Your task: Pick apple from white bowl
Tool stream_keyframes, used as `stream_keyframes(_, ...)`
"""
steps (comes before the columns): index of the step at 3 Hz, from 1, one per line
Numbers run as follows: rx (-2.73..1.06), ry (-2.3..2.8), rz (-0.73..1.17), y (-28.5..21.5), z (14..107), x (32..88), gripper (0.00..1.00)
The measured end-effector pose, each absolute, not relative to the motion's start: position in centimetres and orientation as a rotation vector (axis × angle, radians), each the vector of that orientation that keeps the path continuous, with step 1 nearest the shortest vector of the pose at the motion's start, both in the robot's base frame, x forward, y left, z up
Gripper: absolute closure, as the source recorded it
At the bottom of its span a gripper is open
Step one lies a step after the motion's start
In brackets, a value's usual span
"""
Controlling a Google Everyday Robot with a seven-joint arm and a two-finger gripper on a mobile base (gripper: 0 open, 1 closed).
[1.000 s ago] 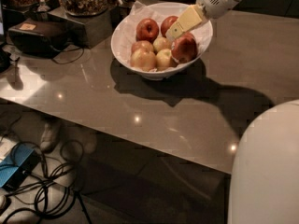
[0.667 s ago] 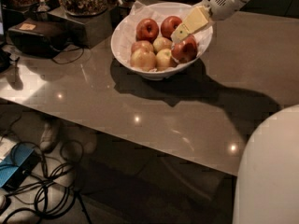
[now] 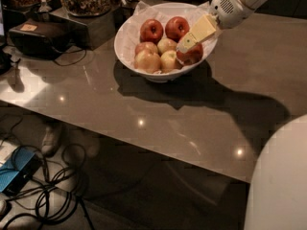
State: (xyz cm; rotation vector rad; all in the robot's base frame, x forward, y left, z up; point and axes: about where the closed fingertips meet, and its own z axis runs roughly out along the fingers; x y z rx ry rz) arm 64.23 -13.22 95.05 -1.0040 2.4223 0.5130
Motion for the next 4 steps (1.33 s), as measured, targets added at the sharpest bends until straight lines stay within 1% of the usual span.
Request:
stream_keyframes(1, -1.01, 2.431, 0.521, -12.9, 94.7, 64.1, 0.24)
stream_keyframes(2, -1.04, 2.438, 0.559, -11.4, 94.1, 63.6, 0.29)
stream_keyframes(3, -1.039, 2.446, 0.554, -11.5, 92.9, 64.2, 0.29)
stream_keyframes(4, -1.041, 2.449, 0.551, -11.5, 92.6, 64.5, 0.35)
